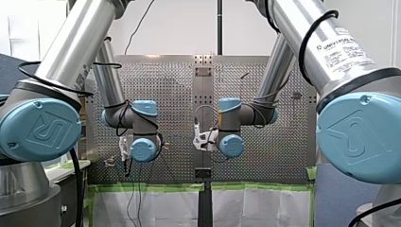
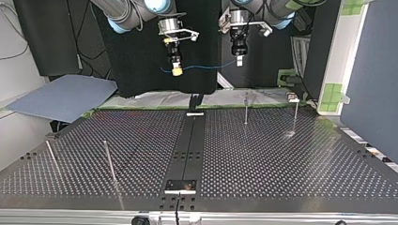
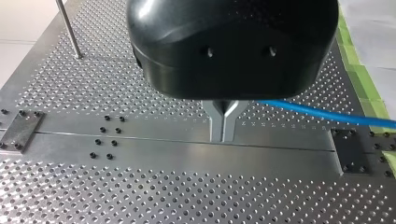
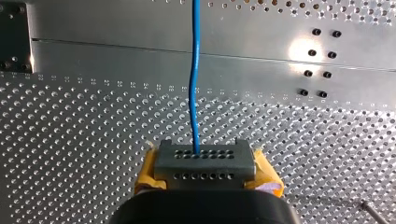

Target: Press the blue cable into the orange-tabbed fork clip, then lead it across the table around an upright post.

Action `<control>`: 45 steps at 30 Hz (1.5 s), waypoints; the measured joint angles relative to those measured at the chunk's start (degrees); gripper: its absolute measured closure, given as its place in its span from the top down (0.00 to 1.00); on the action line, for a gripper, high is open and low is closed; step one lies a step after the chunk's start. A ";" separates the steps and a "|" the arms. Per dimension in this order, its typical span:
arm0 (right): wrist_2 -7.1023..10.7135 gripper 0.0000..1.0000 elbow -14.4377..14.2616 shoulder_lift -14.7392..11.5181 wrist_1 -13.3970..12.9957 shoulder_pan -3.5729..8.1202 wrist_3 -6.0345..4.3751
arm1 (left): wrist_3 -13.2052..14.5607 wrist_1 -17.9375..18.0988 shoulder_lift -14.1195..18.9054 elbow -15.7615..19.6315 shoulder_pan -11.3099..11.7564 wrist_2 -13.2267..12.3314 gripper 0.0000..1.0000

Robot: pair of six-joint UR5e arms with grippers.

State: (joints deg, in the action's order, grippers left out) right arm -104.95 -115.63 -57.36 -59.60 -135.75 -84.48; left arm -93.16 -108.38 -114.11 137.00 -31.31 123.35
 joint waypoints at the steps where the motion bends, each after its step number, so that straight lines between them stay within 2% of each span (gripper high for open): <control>1: 0.00 0.00 0.00 0.00 0.00 0.00 0.00 | 0.00 0.00 0.00 0.00 0.00 0.00 0.00; 6: -0.04 0.00 -0.06 0.03 0.06 -0.03 0.09 | 0.26 -0.10 -0.53 0.19 -0.46 0.07 0.00; 9: -0.07 0.00 -0.40 0.68 0.65 -0.07 0.65 | 0.45 -0.15 -1.64 0.31 -0.75 0.08 0.00; 16: -0.08 0.00 -0.59 3.85 1.12 -0.09 1.03 | 0.52 -0.18 -4.49 0.34 -0.86 0.09 0.00; 23: -0.09 0.00 -0.61 7.00 1.14 -0.09 1.06 | 0.53 -0.18 -5.07 0.35 -0.88 0.09 0.00; 45: -0.09 0.00 -0.61 7.47 1.14 -0.09 1.06 | 0.53 -0.18 -5.10 0.35 -0.88 0.09 0.00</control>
State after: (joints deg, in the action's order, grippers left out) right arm -105.04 -116.24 -49.89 -58.46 -135.84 -83.42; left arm -92.63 -108.56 -119.21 137.35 -32.19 123.44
